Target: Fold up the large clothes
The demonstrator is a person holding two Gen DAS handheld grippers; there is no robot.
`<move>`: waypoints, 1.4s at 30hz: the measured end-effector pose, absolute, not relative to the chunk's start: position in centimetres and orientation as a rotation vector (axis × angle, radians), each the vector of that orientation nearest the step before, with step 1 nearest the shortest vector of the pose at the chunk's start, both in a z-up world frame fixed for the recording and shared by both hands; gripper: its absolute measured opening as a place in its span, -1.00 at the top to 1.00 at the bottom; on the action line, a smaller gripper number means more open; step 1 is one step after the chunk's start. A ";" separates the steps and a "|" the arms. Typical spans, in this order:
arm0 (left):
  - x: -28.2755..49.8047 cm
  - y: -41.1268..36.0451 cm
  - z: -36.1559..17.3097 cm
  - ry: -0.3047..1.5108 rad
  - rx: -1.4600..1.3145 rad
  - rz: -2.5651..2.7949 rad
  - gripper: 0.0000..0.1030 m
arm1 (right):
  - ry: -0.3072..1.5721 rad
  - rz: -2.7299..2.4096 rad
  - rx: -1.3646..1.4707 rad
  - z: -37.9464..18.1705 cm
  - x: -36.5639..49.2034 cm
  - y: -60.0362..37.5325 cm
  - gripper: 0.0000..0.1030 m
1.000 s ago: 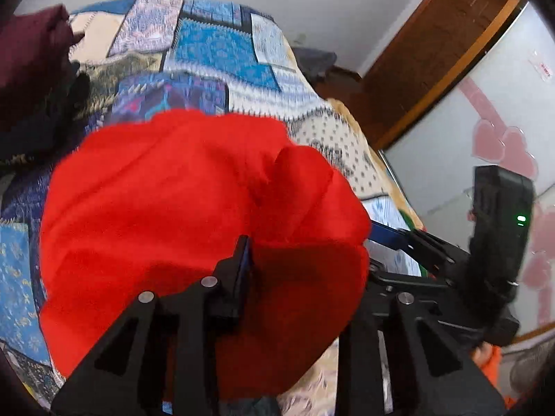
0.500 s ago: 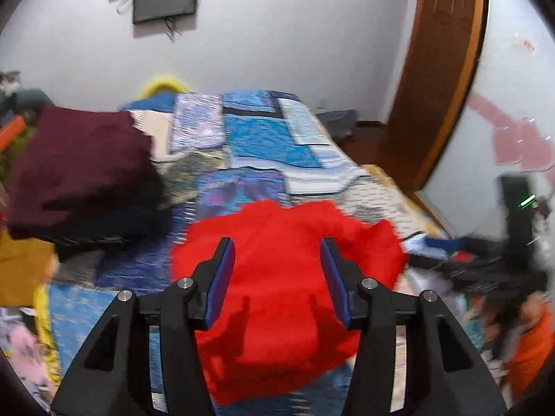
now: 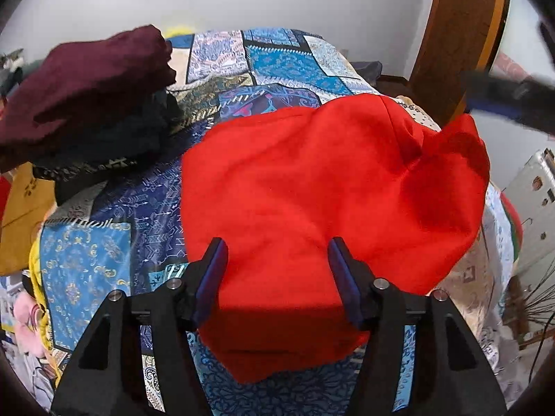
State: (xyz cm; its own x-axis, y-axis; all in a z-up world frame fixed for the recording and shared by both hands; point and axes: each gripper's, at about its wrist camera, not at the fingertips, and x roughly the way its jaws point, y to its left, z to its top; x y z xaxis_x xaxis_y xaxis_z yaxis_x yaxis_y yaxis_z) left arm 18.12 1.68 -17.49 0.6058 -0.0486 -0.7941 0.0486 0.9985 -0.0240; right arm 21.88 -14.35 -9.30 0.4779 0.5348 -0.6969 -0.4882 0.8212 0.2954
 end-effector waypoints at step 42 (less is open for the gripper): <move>15.4 4.8 -16.3 0.894 -0.114 -0.021 -0.49 | 0.995 0.487 0.037 -13.9 25.0 -19.9 -0.35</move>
State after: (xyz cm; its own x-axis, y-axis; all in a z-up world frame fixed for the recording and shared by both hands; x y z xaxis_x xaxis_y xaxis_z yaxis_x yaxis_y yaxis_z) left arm 15.36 4.84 -16.33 0.6264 -0.0656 -0.7767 -0.0295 0.9937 -0.1077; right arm 24.96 -19.94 -13.93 0.4472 0.4096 -0.7951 -0.3767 0.8925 0.2480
